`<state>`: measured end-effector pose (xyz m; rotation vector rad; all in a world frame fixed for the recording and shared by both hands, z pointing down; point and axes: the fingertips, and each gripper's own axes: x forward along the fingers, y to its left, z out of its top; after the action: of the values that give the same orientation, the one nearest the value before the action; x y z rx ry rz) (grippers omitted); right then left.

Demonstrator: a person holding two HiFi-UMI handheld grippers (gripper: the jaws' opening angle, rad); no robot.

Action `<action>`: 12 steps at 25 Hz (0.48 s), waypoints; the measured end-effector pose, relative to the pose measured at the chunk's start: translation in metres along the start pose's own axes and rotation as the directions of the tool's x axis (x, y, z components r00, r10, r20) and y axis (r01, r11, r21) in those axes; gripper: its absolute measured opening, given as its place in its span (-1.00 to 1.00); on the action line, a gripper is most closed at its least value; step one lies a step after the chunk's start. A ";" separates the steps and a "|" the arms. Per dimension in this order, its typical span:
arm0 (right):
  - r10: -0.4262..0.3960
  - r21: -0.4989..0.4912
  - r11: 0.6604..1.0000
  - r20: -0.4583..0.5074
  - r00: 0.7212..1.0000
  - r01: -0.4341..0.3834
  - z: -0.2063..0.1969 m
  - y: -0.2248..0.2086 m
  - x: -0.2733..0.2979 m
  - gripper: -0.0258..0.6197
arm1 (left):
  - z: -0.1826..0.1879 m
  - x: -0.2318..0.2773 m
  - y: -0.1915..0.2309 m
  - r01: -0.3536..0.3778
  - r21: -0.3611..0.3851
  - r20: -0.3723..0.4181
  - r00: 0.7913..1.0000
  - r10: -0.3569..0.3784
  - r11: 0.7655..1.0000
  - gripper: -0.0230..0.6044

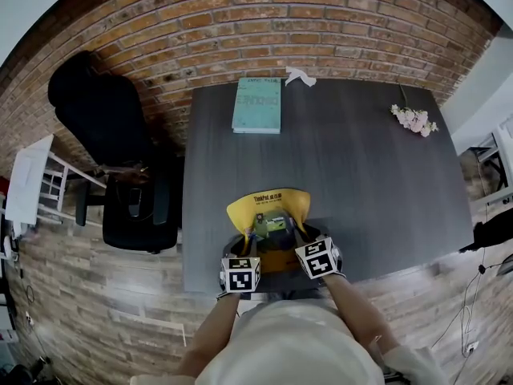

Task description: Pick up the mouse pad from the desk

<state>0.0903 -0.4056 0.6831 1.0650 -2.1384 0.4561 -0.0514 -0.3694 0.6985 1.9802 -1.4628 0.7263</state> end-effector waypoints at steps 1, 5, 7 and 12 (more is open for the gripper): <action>0.002 -0.005 1.000 0.000 1.000 -0.002 0.001 0.002 0.000 -0.70 | 0.001 -0.001 -0.002 0.012 0.013 -0.001 1.000 -0.012 1.000 -0.70; 0.000 0.000 1.000 0.012 1.000 0.000 0.003 0.005 -0.005 -0.76 | 0.003 -0.005 -0.010 0.032 0.039 0.012 0.999 -0.033 0.999 -0.80; -0.005 0.006 1.000 0.024 1.000 0.005 0.006 0.006 -0.008 -0.78 | 0.004 -0.007 -0.012 0.043 0.043 0.017 0.999 -0.044 0.998 -0.82; -0.016 0.035 0.999 0.074 0.997 0.013 0.017 0.014 -0.024 -0.81 | 0.018 -0.023 -0.018 0.075 0.041 0.056 0.995 -0.077 0.996 -0.83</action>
<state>0.0826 -0.3935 0.6540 1.1322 -2.1934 0.4547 -0.0387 -0.3623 0.6674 2.0899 -1.4071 0.6747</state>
